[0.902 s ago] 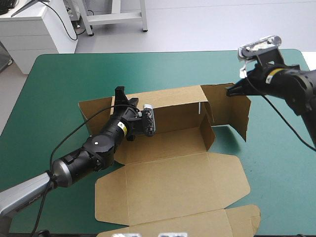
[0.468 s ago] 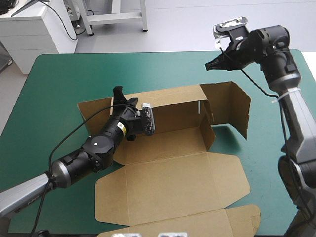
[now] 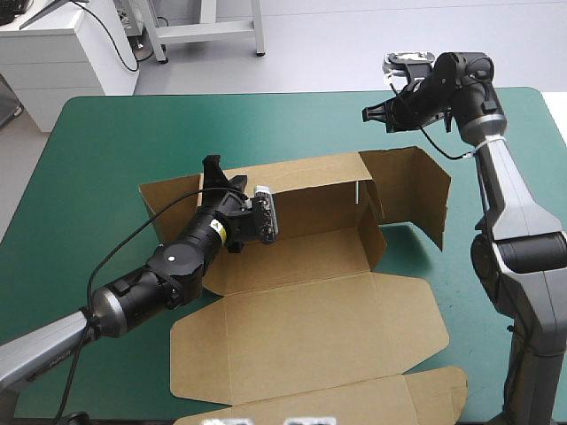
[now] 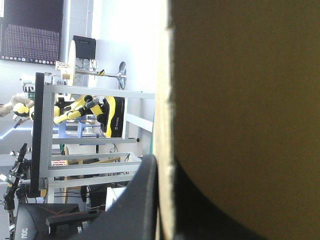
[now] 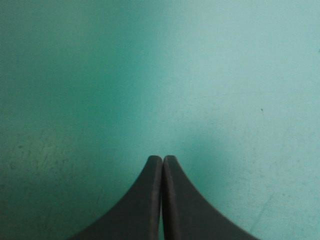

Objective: Fold the box

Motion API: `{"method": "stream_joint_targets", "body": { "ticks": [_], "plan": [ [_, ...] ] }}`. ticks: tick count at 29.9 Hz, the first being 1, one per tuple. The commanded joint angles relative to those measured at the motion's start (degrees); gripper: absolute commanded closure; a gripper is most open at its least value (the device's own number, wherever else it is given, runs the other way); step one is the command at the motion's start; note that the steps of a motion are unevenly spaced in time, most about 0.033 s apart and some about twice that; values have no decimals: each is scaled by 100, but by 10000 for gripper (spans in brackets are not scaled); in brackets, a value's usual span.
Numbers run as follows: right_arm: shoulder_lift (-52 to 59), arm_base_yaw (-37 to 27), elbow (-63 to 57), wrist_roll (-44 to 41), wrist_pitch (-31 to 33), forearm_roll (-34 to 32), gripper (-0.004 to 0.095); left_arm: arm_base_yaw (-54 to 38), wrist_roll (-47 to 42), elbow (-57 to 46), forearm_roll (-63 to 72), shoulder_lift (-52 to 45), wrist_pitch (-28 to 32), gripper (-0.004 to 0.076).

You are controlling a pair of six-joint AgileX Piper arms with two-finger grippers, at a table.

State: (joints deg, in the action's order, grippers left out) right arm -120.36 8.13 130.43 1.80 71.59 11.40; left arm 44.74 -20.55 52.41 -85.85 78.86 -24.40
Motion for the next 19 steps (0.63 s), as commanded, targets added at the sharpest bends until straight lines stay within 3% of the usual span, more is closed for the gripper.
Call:
{"method": "stream_joint_targets", "body": {
  "ticks": [1,9,14,19],
  "plan": [
    [361,-45,60,35,-17,163,929,35,-112,143,-53,-222,-185,731],
    [663,-89,-566,318,-17,362,929,35,-112,143,-53,-222,-327,731],
    [971,-133,-1000,449,-17,136,929,35,-112,143,-53,-222,-395,731],
    [1348,-157,-1590,720,-17,476,929,35,-112,143,-53,-222,-436,731]
  ]
}}
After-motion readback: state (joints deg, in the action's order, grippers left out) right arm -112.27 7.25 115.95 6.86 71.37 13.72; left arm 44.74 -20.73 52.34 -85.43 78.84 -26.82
